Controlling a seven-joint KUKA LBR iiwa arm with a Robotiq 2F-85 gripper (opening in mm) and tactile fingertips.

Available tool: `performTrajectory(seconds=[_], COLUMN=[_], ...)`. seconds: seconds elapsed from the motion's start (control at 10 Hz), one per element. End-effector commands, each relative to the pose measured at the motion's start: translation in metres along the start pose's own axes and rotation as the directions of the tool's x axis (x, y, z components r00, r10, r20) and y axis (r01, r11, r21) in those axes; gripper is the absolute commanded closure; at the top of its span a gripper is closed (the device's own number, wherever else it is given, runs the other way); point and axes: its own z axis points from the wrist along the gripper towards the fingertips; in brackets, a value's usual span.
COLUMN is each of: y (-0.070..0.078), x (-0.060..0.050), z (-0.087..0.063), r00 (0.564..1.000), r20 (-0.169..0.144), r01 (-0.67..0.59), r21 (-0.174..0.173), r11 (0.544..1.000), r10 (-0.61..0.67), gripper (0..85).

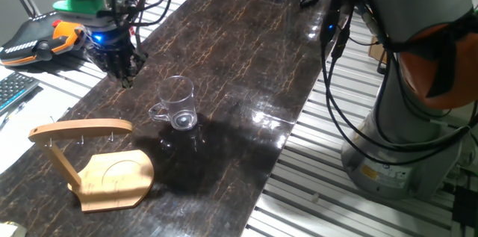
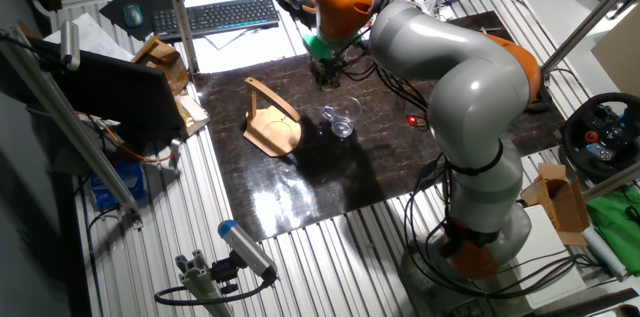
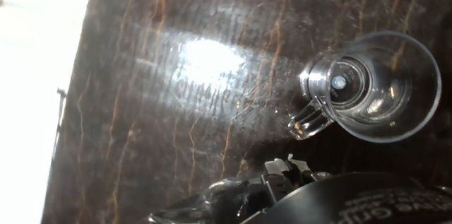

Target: Take the cup off the cup rack

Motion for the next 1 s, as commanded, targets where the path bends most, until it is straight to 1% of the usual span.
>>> performTrajectory(seconds=[0.0, 0.2, 0.4, 0.9], y=[0.0004, 0.0016, 0.0028, 0.0051], x=[0.0005, 0.0009, 0.0017, 0.0014], z=[0.0, 0.0007, 0.0012, 0.0035], r00=[0.988, 0.986, 0.982, 0.97], r20=[0.007, 0.007, -0.001, 0.006], r01=[-0.153, -0.168, -0.187, -0.245], r21=[-0.004, -0.004, -0.001, -0.012], r11=[0.988, 0.986, 0.982, 0.97], r10=[0.153, 0.168, 0.187, 0.245], gripper=[83.0, 83.0, 83.0, 83.0])
